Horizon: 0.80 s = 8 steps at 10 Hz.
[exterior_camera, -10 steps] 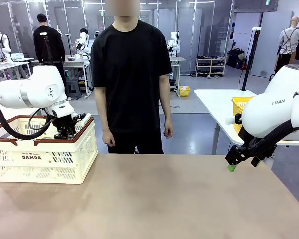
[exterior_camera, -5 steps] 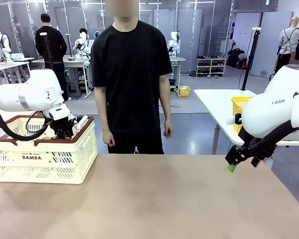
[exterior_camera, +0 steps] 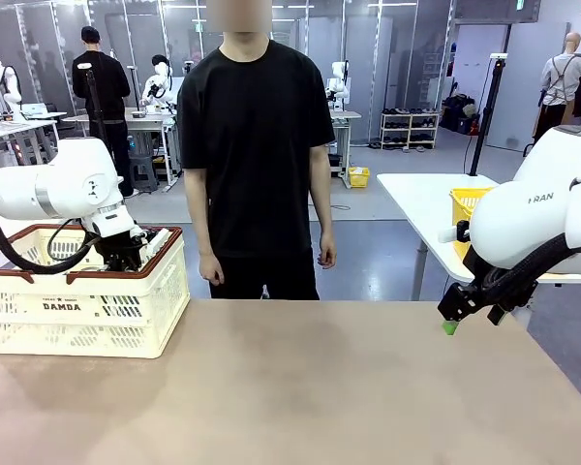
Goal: Place the drinks into the Shopping basket.
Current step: Pick up one drink and place it into the Shopping basket.
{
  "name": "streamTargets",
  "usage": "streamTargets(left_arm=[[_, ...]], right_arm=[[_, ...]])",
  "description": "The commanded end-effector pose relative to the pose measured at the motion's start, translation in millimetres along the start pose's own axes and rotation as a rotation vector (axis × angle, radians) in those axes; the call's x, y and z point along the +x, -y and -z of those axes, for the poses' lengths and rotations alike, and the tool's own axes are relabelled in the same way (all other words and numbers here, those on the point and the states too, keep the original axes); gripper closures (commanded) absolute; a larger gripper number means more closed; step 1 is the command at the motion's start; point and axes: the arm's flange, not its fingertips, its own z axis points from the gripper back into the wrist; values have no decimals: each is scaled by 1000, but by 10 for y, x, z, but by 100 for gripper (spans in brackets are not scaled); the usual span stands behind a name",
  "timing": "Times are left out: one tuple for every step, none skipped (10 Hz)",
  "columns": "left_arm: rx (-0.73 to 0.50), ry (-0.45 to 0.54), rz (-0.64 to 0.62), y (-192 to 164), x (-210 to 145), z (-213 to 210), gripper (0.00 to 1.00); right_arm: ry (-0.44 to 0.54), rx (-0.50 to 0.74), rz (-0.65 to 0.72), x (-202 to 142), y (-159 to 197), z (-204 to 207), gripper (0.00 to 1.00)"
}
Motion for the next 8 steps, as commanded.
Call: streamTargets(left_arm=[[27, 4, 24, 76, -93, 37, 41], [28, 11, 24, 95, -116, 88, 41], [28, -17, 25, 112, -119, 118, 41], [17, -21, 36, 116, -122, 162, 41], [19, -20, 43, 118, -119, 189, 41], [23, -10, 47, 127, -123, 202, 41], [9, 2, 46, 139, -117, 184, 38], [6, 10, 44, 157, -122, 164, 21]], right_arm=[[3, 9, -14, -4, 13, 1, 0], [3, 9, -14, -4, 13, 1, 0], [3, 9, -14, -4, 13, 1, 0], [3, 9, -14, -4, 13, 1, 0], [3, 9, -14, -4, 13, 1, 0], [3, 9, -14, -4, 13, 1, 0], [3, 9, -14, -4, 13, 1, 0], [3, 9, -14, -4, 13, 1, 0]])
